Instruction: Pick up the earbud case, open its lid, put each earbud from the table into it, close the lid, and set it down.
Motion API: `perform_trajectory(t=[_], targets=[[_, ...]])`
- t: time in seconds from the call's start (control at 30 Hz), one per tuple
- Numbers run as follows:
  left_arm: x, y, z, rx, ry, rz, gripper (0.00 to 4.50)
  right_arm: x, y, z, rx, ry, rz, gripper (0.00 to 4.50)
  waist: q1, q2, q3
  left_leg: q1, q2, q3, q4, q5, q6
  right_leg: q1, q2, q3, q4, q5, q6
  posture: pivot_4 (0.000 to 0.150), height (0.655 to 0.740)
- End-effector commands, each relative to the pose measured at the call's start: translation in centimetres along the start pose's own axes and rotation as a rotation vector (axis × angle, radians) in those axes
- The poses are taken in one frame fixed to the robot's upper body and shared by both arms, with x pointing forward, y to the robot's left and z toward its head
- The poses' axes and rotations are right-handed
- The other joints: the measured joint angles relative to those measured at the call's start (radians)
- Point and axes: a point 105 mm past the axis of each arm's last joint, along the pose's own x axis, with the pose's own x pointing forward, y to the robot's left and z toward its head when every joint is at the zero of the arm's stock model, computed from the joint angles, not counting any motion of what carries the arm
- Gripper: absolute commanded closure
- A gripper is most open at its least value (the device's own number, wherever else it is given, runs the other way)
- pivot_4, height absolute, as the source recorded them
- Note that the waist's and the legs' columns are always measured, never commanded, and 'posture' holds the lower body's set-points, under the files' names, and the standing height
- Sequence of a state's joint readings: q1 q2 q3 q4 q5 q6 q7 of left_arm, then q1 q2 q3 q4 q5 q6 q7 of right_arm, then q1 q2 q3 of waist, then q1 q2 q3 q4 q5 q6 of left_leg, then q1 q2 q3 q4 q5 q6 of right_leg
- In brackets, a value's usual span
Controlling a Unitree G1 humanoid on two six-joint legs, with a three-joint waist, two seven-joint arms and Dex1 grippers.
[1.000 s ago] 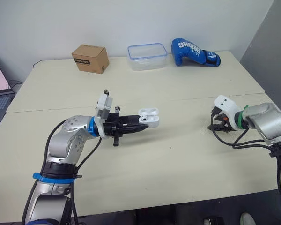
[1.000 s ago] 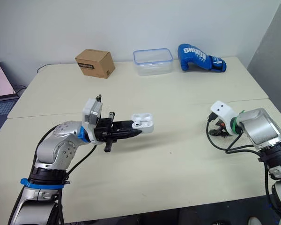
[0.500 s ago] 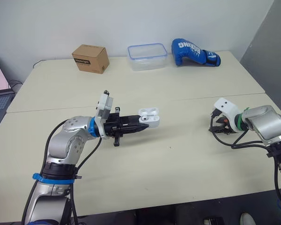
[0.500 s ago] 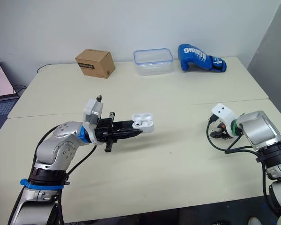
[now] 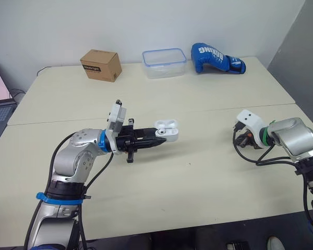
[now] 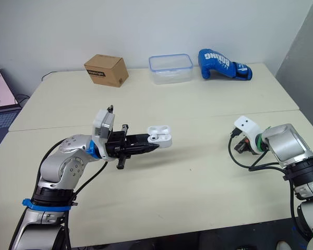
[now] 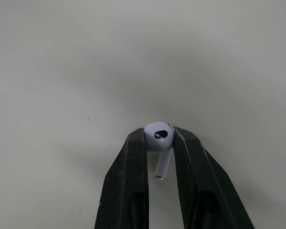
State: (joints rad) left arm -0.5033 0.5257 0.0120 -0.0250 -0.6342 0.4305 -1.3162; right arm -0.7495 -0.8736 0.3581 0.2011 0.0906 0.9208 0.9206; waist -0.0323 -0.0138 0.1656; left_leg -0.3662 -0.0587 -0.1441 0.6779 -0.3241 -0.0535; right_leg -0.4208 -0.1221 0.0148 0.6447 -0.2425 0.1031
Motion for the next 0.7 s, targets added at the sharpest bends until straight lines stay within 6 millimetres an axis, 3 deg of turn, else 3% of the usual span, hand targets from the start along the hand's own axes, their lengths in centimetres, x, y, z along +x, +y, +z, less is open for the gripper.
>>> perform_trajectory(t=[0.03,0.17,0.33,0.57,0.7], targets=[[-0.2,-0.2,0.9,0.04,-0.026,-0.001,3.72,-1.2,-0.2,0.3,-0.078,-0.006,-0.002,4.12,0.0,0.0,0.0,0.0,0.0,0.0,0.0,0.0,0.0,0.0,0.0,0.0,0.0,0.0,0.0,0.15,0.7307],[-0.3,-0.3,0.6,0.038,-0.022,-0.004,3.72,-2.8,0.8,1.2,-0.285,-0.038,0.076,4.12,0.0,0.0,0.0,0.0,0.0,0.0,0.0,0.0,0.0,0.0,0.0,0.0,0.0,0.0,0.0,0.15,0.7307],[-0.4,-0.2,0.3,0.046,-0.009,-0.012,3.72,-4.5,3.5,1.7,-0.522,-0.022,0.253,4.12,0.0,0.0,0.0,0.0,0.001,0.0,0.0,0.0,0.0,0.0,0.0,0.0,0.0,0.0,0.0,0.15,0.7307],[0.1,0.0,0.1,0.062,-0.02,-0.019,3.72,-3.2,5.2,1.4,-0.697,0.07,0.365,4.12,0.0,0.0,0.0,0.001,0.0,0.0,0.0,0.0,0.0,0.0,0.0,0.0,0.0,0.0,0.0,0.15,0.7307],[0.3,-0.1,-0.2,0.066,-0.021,-0.018,3.72,-2.2,5.2,1.3,-0.727,0.094,0.368,4.12,0.0,0.0,0.0,0.001,0.001,0.0,0.0,0.0,0.0,0.0,0.0,0.0,0.0,0.0,0.0,0.15,0.7307]])
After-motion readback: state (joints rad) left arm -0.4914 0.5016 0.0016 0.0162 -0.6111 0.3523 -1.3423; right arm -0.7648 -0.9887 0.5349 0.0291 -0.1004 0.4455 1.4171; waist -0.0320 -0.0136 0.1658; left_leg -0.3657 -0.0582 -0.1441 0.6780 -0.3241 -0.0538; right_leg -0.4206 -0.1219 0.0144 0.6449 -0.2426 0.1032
